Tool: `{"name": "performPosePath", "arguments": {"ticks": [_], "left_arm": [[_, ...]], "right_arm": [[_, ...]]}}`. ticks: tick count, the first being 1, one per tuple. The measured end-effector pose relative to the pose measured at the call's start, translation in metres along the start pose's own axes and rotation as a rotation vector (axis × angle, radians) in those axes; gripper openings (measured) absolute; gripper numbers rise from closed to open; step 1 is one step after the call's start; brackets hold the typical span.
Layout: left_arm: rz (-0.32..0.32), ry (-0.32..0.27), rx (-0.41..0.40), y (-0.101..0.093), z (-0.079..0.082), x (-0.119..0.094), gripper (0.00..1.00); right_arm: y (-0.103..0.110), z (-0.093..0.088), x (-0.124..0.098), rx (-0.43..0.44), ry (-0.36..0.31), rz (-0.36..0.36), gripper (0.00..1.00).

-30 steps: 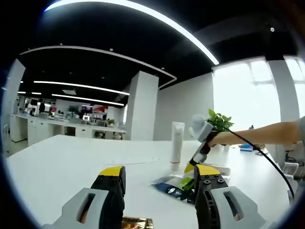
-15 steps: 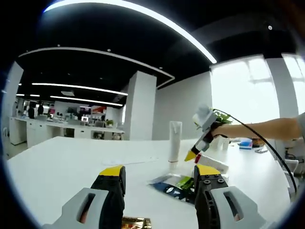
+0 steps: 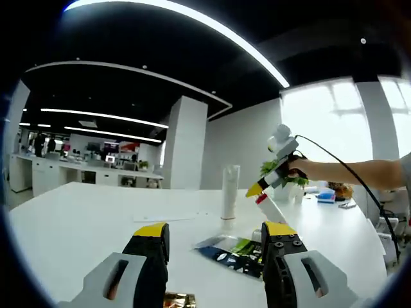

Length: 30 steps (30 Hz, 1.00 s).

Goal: Arrange the skincare products in the storage area until every visible bottle or jar stands upright without overlapping.

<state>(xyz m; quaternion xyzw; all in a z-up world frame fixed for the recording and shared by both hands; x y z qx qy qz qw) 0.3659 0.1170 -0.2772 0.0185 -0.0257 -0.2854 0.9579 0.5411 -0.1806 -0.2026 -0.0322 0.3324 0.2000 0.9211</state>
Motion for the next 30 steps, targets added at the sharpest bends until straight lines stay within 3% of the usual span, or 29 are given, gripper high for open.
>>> {"name": "performPosePath", "arguments": {"ticks": [5, 13, 30], "left_arm": [[0.0, -0.002, 0.008, -0.001, 0.0, 0.0, 0.59], [-0.002, 0.002, 0.011, -0.001, 0.0, 0.0, 0.59], [-0.023, 0.032, -0.001, -0.003, -0.006, 0.004, 0.6]], "right_arm": [[-0.006, 0.005, -0.011, 0.032, -0.094, 0.018, 0.27], [-0.011, -0.01, -0.025, 0.077, -0.222, 0.02, 0.27], [-0.008, -0.041, -0.047, 0.088, -0.407, 0.025, 0.27]]}}
Point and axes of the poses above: the point that each gripper's makers call its tool centre point, and the gripper's own axes: x roughly forward along the fingers, y roughly to its left, z roughly out of its top, the point moved 9 cm from there along -x, roughly backward along the fingers, and after that the axes turned 12 degrees about x, right-handed, at the moved point
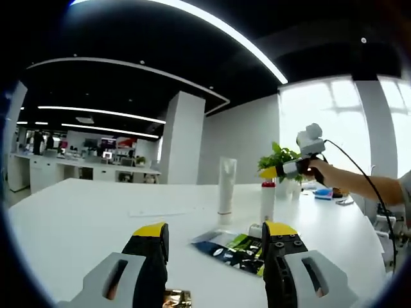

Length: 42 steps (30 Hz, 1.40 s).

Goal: Arrange the skincare products in the storage area until every visible bottle or jar stands upright without overlapping.

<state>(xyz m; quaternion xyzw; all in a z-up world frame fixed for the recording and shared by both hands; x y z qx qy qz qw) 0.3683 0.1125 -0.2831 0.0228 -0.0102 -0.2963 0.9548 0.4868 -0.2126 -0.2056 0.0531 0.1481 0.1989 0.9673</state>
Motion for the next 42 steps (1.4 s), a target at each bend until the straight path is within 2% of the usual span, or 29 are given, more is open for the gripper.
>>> {"name": "performPosePath", "arguments": {"ticks": [8, 11, 15, 16, 18, 21, 25, 28, 34, 39, 42], "left_arm": [[-0.003, 0.015, 0.02, -0.003, -0.002, 0.001, 0.6], [-0.006, 0.019, 0.02, -0.004, -0.003, 0.001, 0.6], [-0.003, 0.021, 0.02, -0.003, -0.003, 0.001, 0.6], [-0.003, 0.021, 0.018, -0.003, -0.004, 0.001, 0.6], [-0.004, 0.022, 0.018, -0.003, -0.004, 0.001, 0.6], [-0.006, 0.023, 0.022, -0.004, -0.004, 0.002, 0.6], [-0.005, 0.029, 0.027, -0.004, -0.005, 0.002, 0.6], [-0.001, 0.035, 0.026, -0.003, -0.006, 0.003, 0.6], [0.003, 0.045, 0.032, -0.002, -0.009, 0.004, 0.6], [-0.002, 0.067, 0.033, -0.003, -0.013, 0.006, 0.6], [0.002, 0.075, 0.038, -0.002, -0.015, 0.007, 0.6]], "right_arm": [[0.002, -0.005, -0.009, -0.027, -0.004, -0.012, 0.28], [0.002, -0.01, -0.006, -0.081, 0.021, -0.011, 0.28], [-0.001, -0.028, -0.006, -0.105, 0.046, -0.022, 0.3], [-0.002, -0.03, -0.005, -0.095, 0.046, -0.016, 0.31], [-0.008, -0.044, -0.003, -0.06, 0.111, -0.018, 0.29], [-0.016, -0.063, 0.001, -0.037, 0.148, -0.019, 0.29], [-0.018, -0.079, 0.003, 0.031, 0.185, -0.004, 0.26], [-0.02, -0.089, 0.009, 0.019, 0.198, -0.009, 0.26], [-0.019, -0.091, 0.019, 0.051, 0.173, -0.052, 0.26], [-0.024, -0.088, 0.039, 0.082, 0.113, -0.155, 0.26], [-0.027, -0.087, 0.05, 0.089, 0.072, -0.175, 0.26]]}}
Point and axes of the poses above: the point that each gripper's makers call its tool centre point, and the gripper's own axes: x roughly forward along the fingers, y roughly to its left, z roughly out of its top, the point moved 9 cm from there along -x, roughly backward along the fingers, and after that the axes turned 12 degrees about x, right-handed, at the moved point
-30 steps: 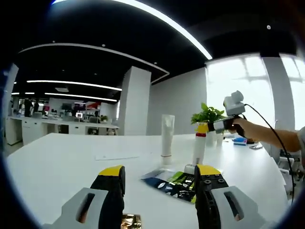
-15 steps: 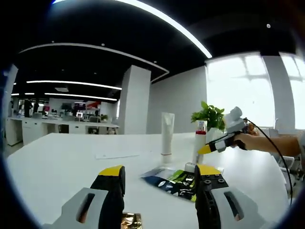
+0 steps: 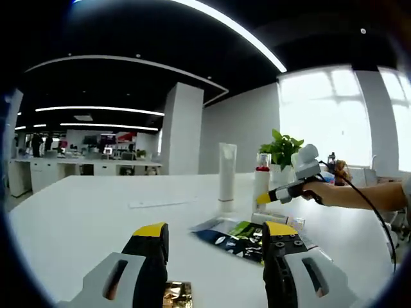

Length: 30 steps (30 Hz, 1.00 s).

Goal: Arrange the skincare products in the storage area until every visible bottle or jar stands upright without overlapping.

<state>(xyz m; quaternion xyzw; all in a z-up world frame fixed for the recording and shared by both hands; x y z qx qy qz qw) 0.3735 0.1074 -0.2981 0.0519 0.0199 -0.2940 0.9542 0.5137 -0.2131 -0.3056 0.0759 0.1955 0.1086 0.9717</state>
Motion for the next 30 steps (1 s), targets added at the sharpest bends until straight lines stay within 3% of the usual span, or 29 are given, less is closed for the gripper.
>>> {"name": "performPosePath", "arguments": {"ticks": [8, 13, 16, 24, 30], "left_arm": [[0.007, 0.009, 0.001, 0.001, -0.002, -0.001, 0.6], [0.0, 0.025, -0.004, -0.001, -0.004, -0.001, 0.61], [-0.01, 0.024, -0.005, -0.003, -0.004, -0.001, 0.61], [-0.004, 0.022, -0.004, -0.002, -0.003, -0.003, 0.61], [-0.008, 0.003, -0.013, -0.002, -0.001, -0.004, 0.62]], "right_arm": [[0.001, 0.005, 0.02, 0.015, -0.048, -0.076, 0.26], [0.003, -0.004, 0.015, -0.097, -0.033, -0.045, 0.26], [0.0, -0.013, 0.01, -0.065, 0.011, -0.022, 0.26], [-0.003, -0.01, 0.014, -0.039, 0.016, -0.008, 0.25], [0.0, -0.011, 0.019, -0.02, 0.001, -0.035, 0.25]]}}
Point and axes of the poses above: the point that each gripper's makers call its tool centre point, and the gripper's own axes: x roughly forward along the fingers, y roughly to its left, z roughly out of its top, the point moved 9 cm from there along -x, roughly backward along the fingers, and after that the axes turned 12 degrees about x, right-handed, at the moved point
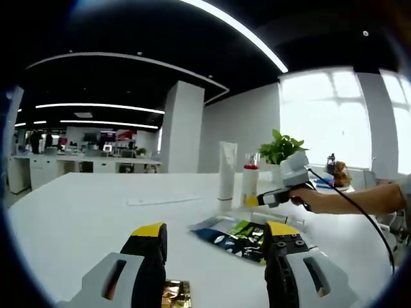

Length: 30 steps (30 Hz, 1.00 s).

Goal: Arrange the skincare products in the storage area until every visible bottle or jar stands upright without overlapping.

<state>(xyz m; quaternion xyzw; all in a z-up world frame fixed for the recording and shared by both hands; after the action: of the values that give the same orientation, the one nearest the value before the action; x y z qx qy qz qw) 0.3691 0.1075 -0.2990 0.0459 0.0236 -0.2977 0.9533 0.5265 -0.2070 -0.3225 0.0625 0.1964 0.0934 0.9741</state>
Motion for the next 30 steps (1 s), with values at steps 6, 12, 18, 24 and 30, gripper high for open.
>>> {"name": "performPosePath", "arguments": {"ticks": [6, 12, 18, 24, 30], "left_arm": [[0.003, -0.002, -0.003, 0.001, 0.0, -0.001, 0.62], [0.007, -0.008, -0.007, 0.002, 0.002, -0.001, 0.62], [0.003, -0.013, -0.008, 0.002, 0.004, 0.0, 0.62], [0.005, -0.023, -0.018, 0.004, 0.005, -0.001, 0.63], [0.007, -0.033, -0.025, 0.004, 0.006, -0.002, 0.62]], "right_arm": [[0.0, 0.006, 0.014, 0.013, -0.015, -0.036, 0.25], [-0.004, 0.012, 0.027, 0.015, -0.016, -0.046, 0.25], [-0.005, 0.015, 0.031, -0.044, -0.009, -0.047, 0.25], [-0.001, 0.022, 0.026, -0.073, -0.02, 0.005, 0.46], [-0.006, 0.022, -0.006, -0.111, 0.006, 0.014, 0.41]]}}
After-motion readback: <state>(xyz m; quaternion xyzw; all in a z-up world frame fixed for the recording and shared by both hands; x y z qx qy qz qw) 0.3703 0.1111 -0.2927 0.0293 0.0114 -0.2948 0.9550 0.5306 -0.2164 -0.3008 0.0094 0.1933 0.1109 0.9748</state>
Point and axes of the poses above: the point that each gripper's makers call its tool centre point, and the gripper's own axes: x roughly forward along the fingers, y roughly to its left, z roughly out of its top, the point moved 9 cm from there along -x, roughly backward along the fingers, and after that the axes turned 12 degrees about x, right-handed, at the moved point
